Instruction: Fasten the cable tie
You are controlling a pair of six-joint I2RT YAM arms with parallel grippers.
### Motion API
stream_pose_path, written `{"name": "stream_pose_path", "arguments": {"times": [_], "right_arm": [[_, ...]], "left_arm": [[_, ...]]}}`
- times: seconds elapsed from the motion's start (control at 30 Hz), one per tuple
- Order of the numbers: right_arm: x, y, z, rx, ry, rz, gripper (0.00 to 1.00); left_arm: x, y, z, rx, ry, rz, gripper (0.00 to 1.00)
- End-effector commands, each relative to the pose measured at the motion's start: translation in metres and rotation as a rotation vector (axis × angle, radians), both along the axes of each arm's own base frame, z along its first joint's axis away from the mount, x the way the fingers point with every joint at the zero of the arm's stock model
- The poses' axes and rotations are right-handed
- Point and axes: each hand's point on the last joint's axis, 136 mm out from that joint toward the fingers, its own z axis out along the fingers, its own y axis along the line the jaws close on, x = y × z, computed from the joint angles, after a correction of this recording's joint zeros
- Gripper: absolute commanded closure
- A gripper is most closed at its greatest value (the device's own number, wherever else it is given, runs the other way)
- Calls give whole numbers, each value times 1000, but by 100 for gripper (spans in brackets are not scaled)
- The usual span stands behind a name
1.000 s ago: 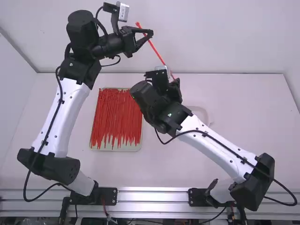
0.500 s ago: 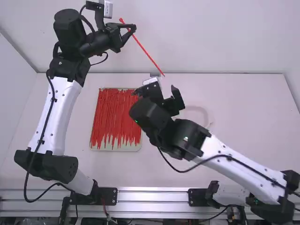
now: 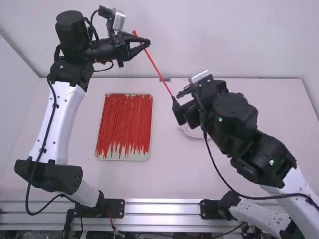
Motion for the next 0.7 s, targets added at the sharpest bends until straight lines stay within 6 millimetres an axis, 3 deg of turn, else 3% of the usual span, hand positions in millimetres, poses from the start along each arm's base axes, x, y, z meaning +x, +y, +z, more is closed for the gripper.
{"name": "stream_pose_path", "arguments": {"times": [0.0,0.43,0.67], "right_arm": [[-15,21,11,-3,-25,260,1],[9,25,9,168,5,760,1],[22,37,-6,295,93,987,1]], "left_arm": [[-28,-8,10,1,-62,-146,98],[-54,-15,10,-12,-44,-293,98],[-70,-28,8,-13,-45,-379,98]]}}
